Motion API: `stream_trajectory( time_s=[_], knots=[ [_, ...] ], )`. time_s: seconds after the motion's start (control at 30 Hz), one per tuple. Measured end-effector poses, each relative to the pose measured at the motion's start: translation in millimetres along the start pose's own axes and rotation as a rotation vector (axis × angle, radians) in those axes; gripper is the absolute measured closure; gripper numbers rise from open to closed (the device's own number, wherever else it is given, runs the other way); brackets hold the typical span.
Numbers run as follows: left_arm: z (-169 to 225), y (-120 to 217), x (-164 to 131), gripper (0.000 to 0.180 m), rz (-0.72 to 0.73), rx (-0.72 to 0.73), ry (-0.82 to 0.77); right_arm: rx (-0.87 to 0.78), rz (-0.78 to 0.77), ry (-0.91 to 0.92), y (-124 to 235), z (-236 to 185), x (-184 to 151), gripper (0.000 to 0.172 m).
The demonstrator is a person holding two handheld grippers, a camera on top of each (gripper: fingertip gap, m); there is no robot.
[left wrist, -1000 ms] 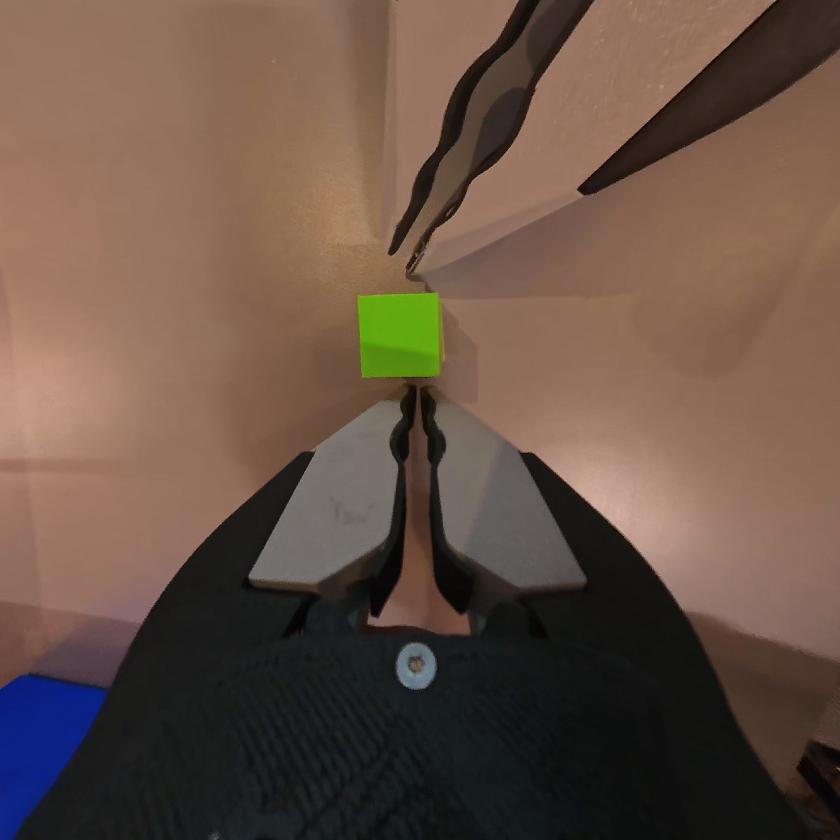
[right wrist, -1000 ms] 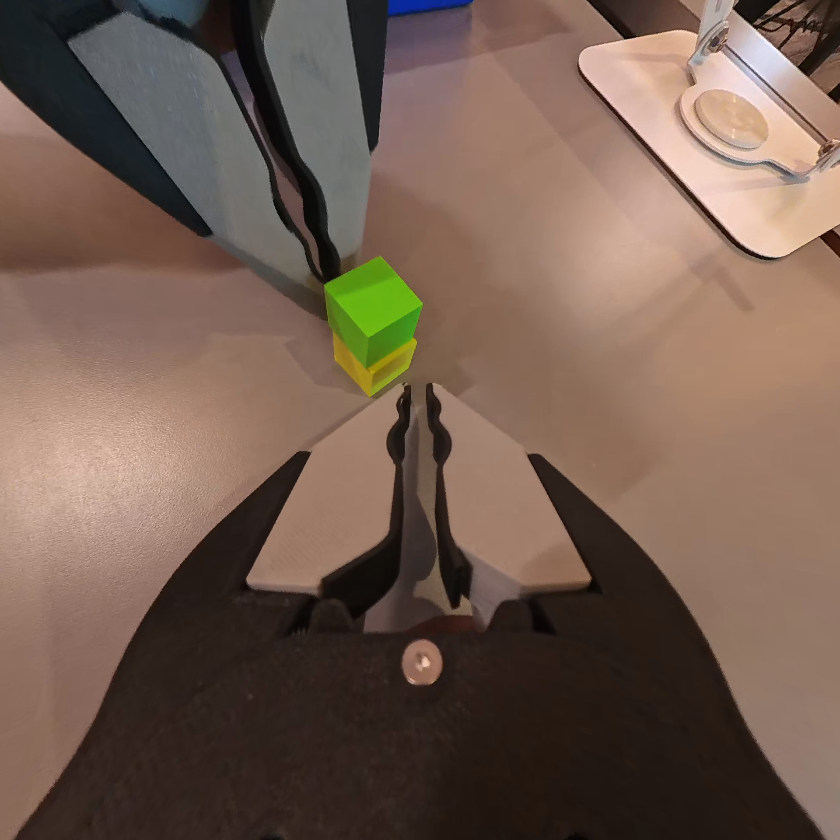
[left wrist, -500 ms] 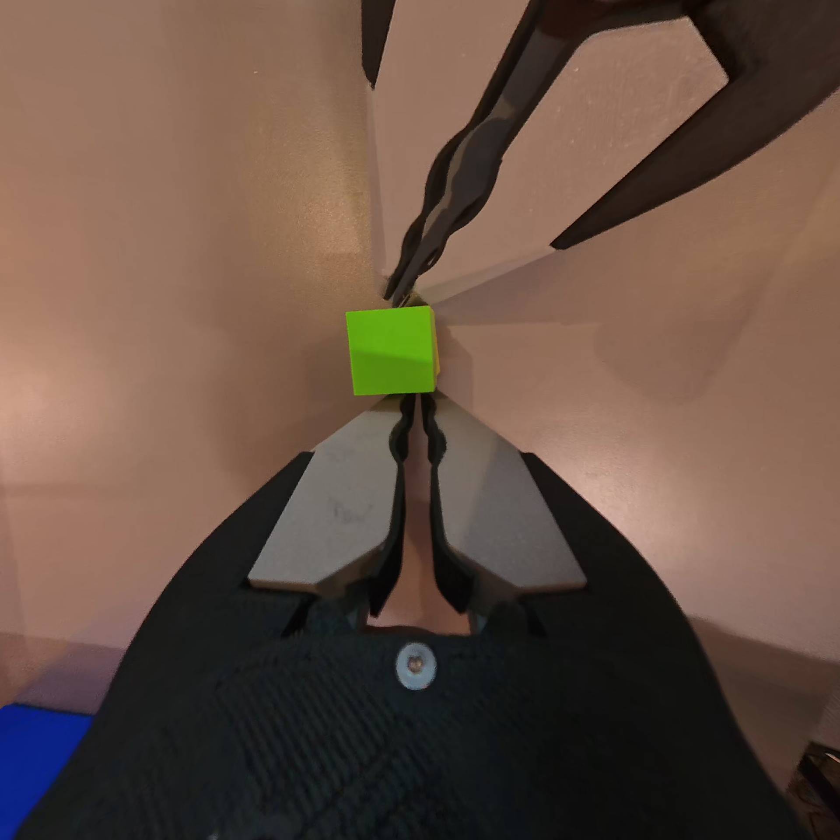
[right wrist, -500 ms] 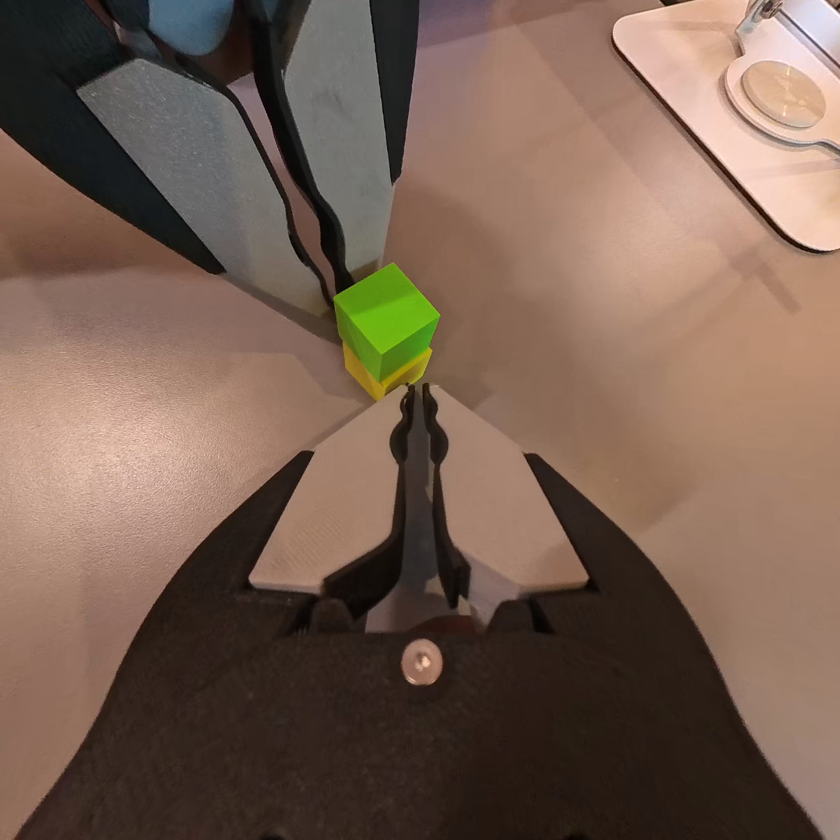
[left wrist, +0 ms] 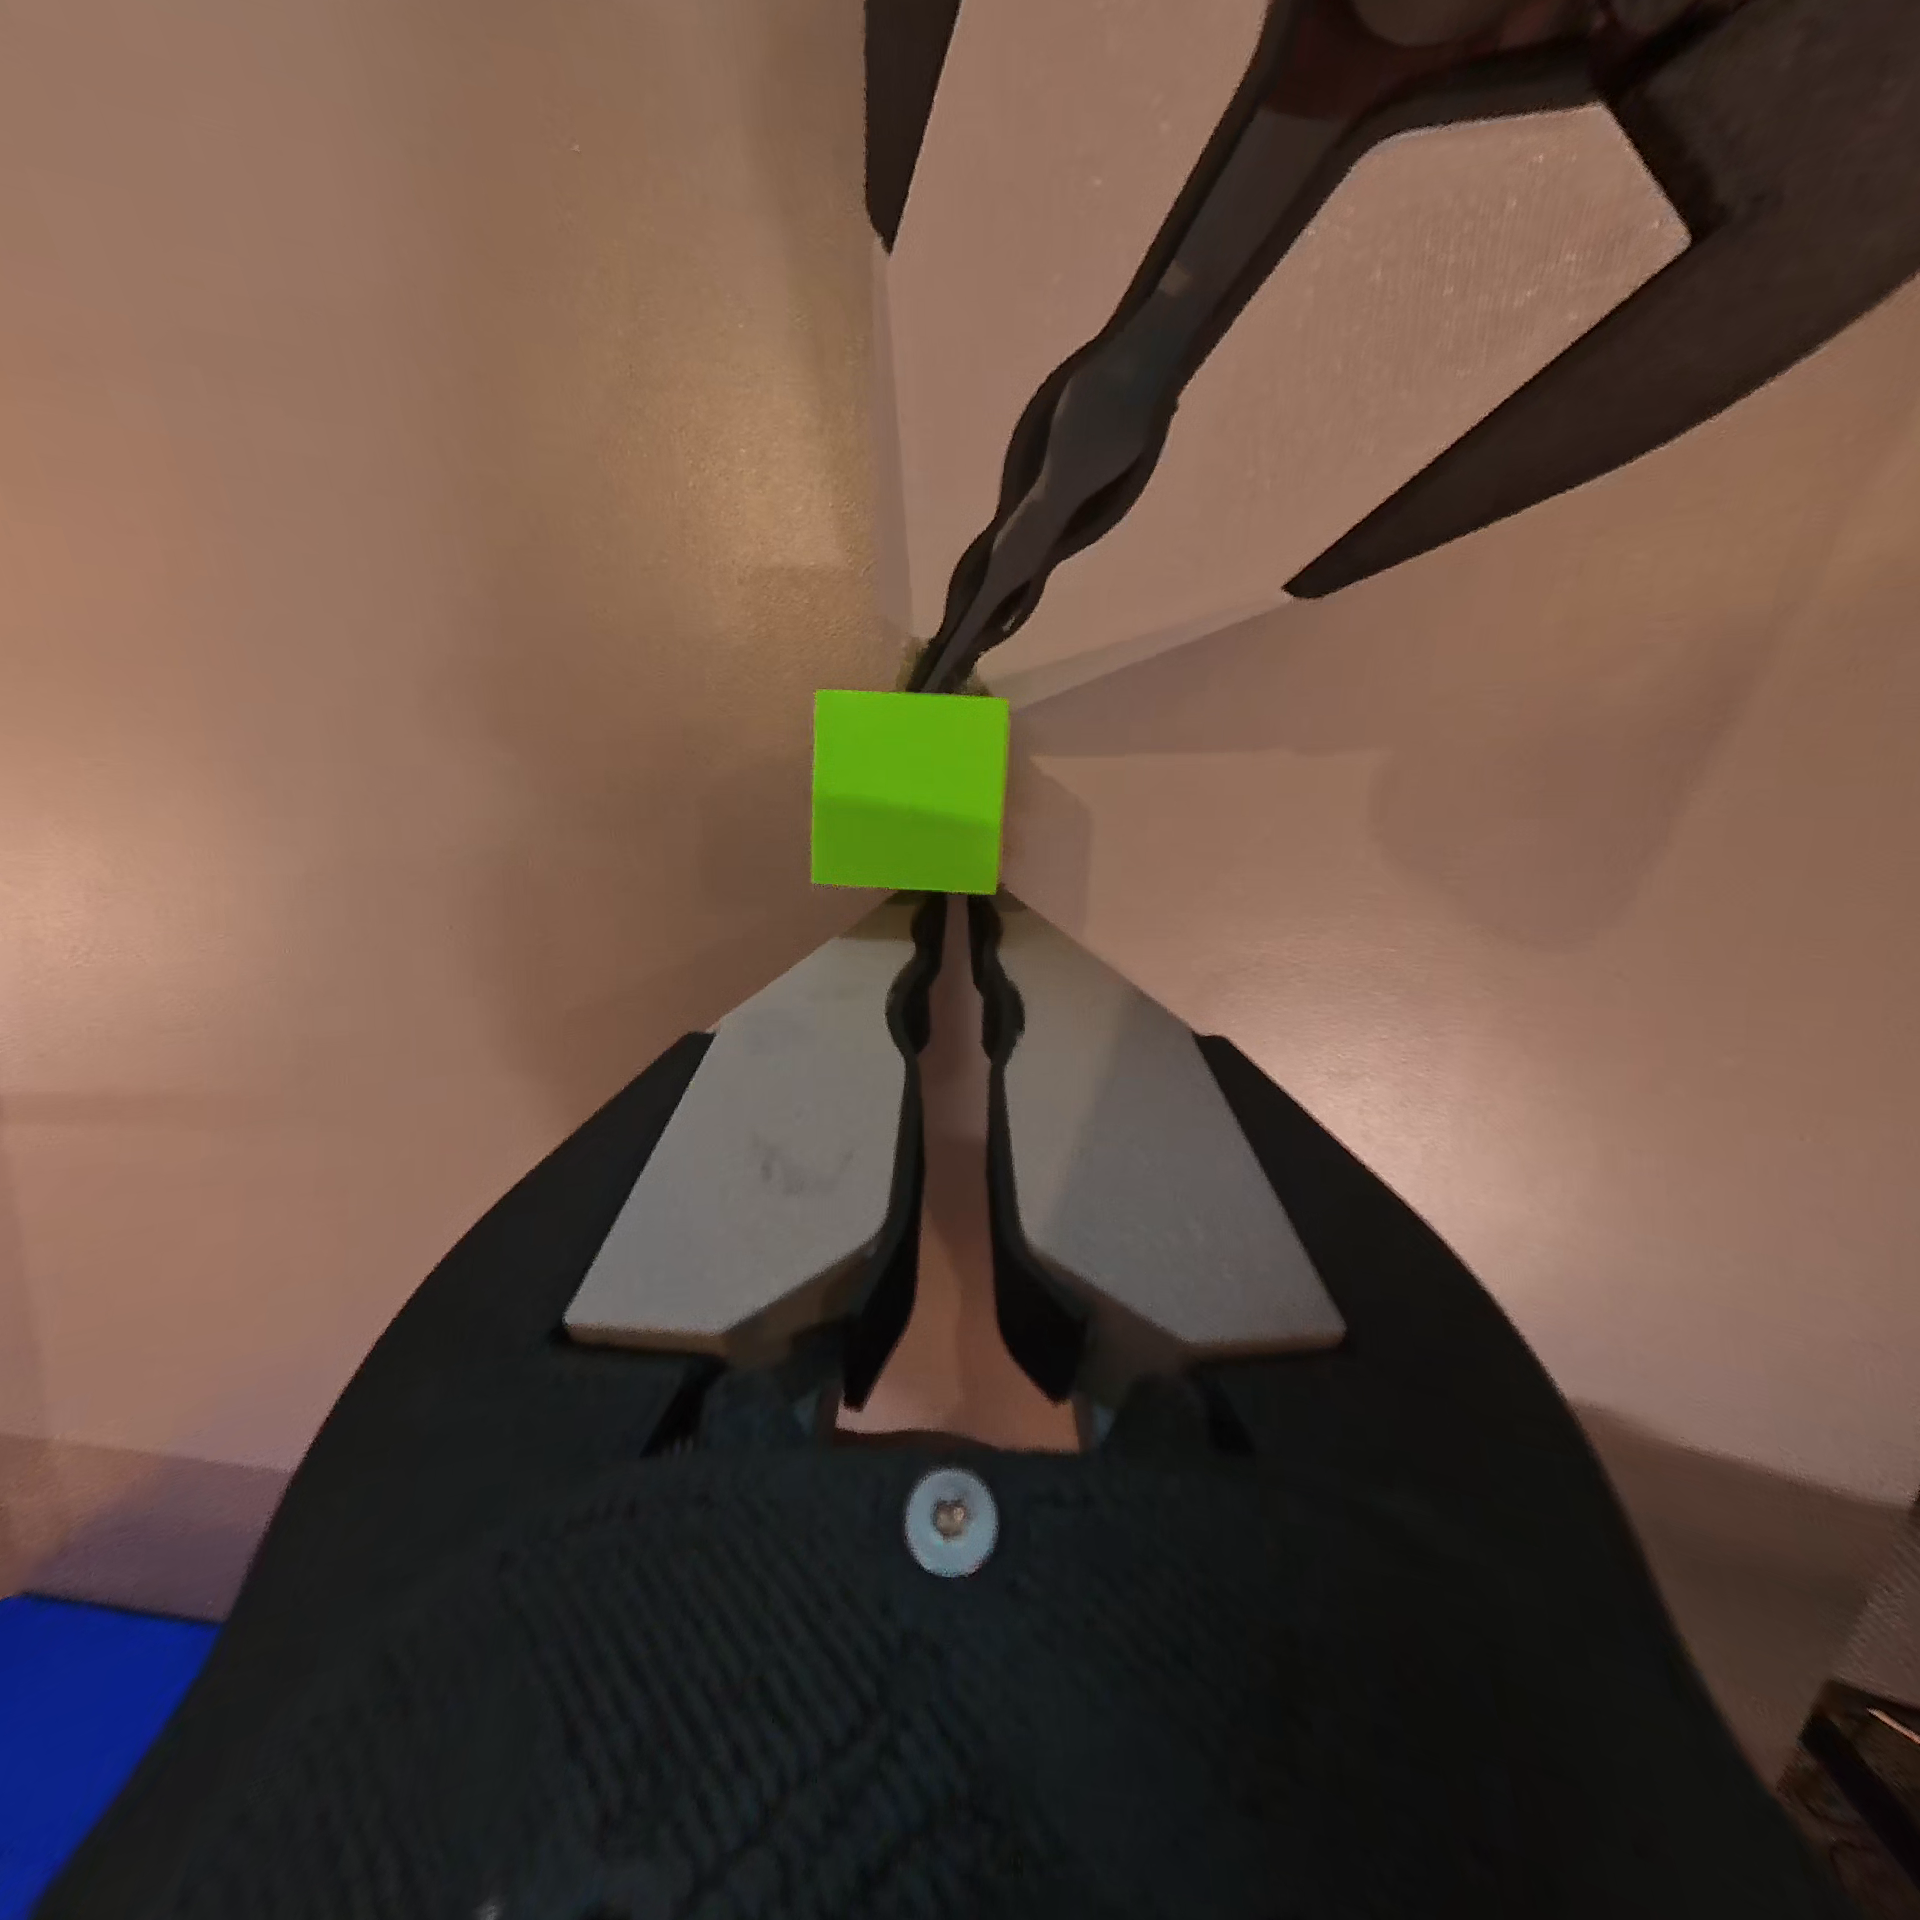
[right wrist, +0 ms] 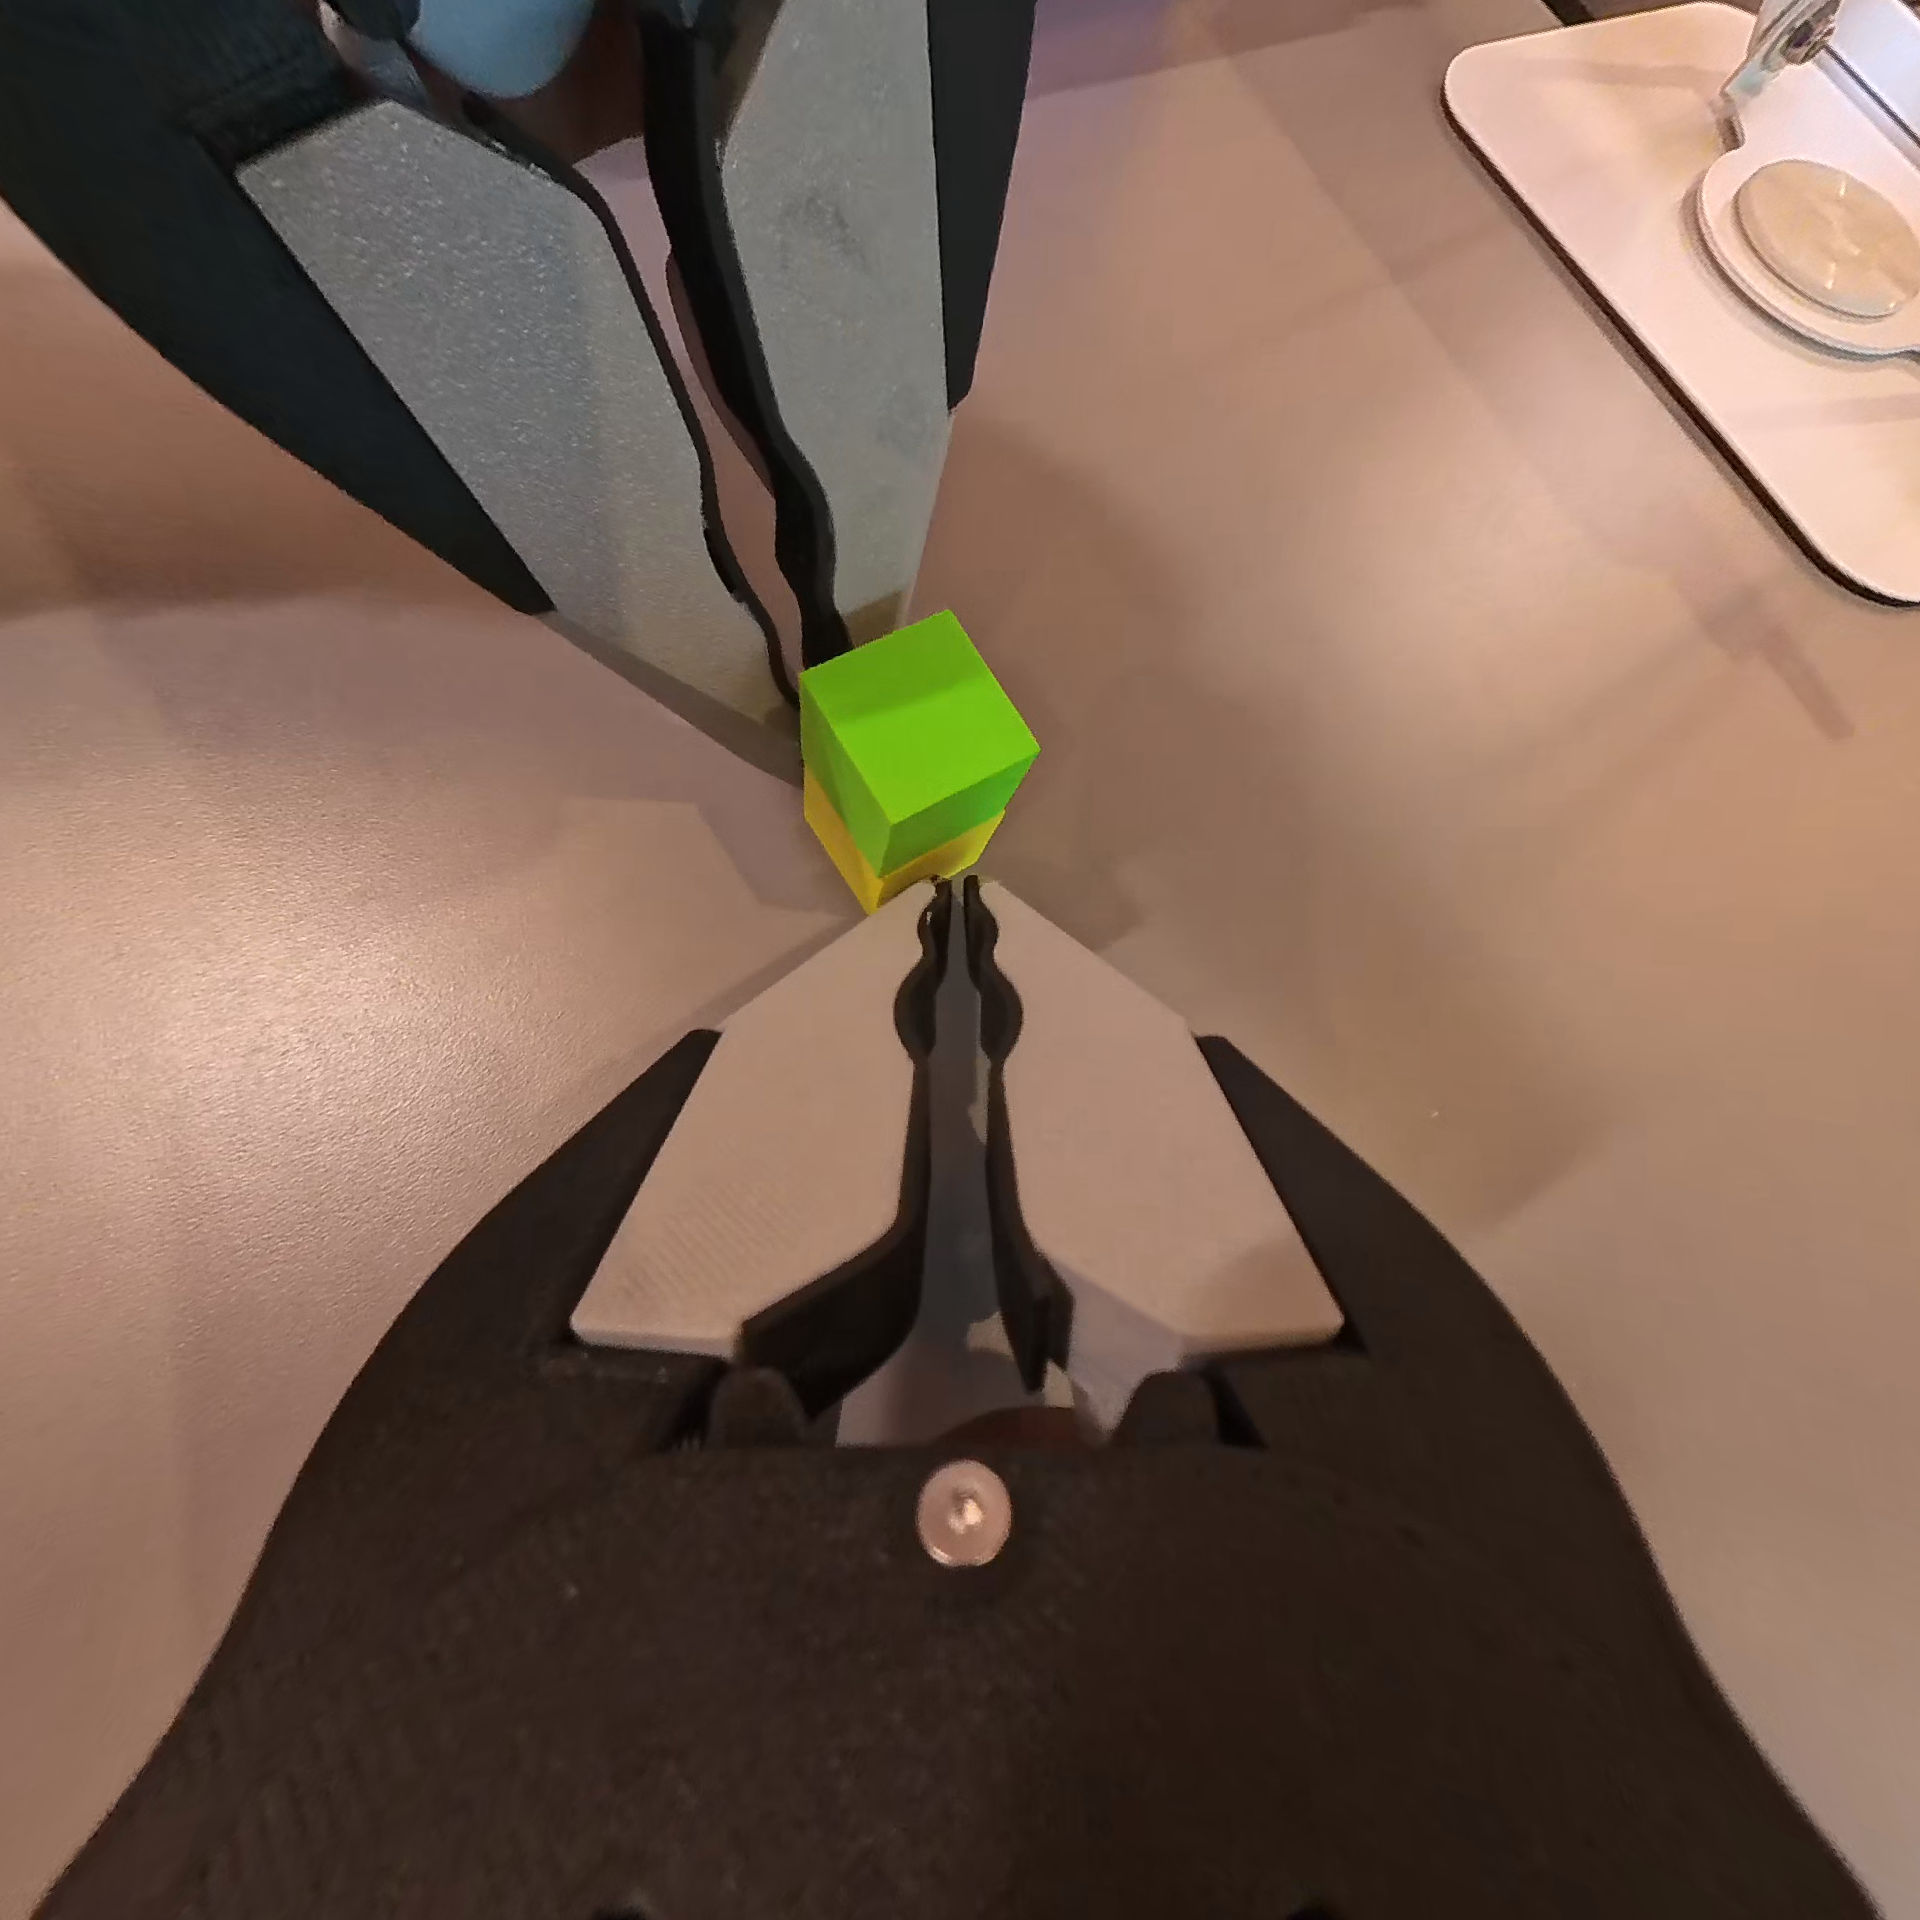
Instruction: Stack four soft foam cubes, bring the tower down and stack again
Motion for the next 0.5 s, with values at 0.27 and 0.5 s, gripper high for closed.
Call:
stream_trajectory(
  time_s=[0.27,0.5],
  knots=[
    [2.0,-0.9,-4.1,0.174,-0.015,0.001,-0.002,0.011,0.001,0.004,0.5,-3.5,0.5,0.171],
    [-0.1,0.2,-6.5,0.170,-0.021,0.008,0.005,0.006,0.005,0.003,2.6,-2.7,1.0,0.168]
  ],
)
Point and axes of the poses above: each gripper's, where its closed fingertips meet, y back along the fingers, x out of its top, z = x × y across the jaws, the point moved 1 cm from there along y, back along the fingers, and after that the axes turned 11 degrees about x, right-handed, at the moved point
